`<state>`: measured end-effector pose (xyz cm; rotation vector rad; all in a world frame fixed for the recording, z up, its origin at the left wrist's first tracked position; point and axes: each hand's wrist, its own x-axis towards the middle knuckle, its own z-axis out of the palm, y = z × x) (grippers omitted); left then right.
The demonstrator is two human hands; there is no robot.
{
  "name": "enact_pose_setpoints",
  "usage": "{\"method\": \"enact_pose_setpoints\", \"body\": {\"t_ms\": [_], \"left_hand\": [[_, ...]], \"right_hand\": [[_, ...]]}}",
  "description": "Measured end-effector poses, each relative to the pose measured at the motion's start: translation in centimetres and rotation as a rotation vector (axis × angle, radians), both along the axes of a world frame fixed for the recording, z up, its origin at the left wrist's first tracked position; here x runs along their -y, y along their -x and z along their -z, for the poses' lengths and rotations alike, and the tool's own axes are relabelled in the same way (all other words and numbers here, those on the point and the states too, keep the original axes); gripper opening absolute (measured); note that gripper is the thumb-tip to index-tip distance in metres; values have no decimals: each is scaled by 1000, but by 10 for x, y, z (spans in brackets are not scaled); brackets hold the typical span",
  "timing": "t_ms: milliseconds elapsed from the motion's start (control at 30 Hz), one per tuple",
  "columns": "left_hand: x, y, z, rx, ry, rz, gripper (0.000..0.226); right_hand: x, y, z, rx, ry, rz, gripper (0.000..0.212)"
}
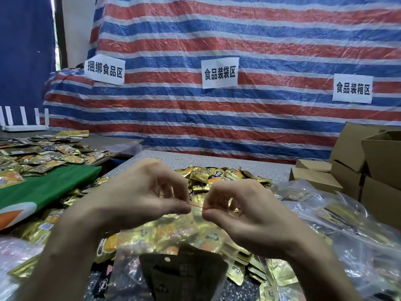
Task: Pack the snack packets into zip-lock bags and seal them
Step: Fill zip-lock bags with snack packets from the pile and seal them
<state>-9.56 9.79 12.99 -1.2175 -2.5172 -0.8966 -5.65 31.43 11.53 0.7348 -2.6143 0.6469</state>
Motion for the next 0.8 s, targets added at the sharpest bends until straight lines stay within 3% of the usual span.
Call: {"method": "enact_pose_setpoints", "body": {"t_ms": [133,267,467,600,800], "left_hand": [[-1,-4,0,42,44,26,16],[-2,-7,0,5,41,30,5],[3,-2,0,76,-24,-4,18],[-4,0,3,66,49,-29,12],[-10,-1,3,70,87,23,22]], "right_hand": [[0,0,2,-50,-50,-18,8],[2,-2,0,-33,-15,-68,15],[-8,0,-2,21,63,-72,8],[-2,3,2,-60,50,-46,10],[-6,0,0,-9,81,-72,9]]}}
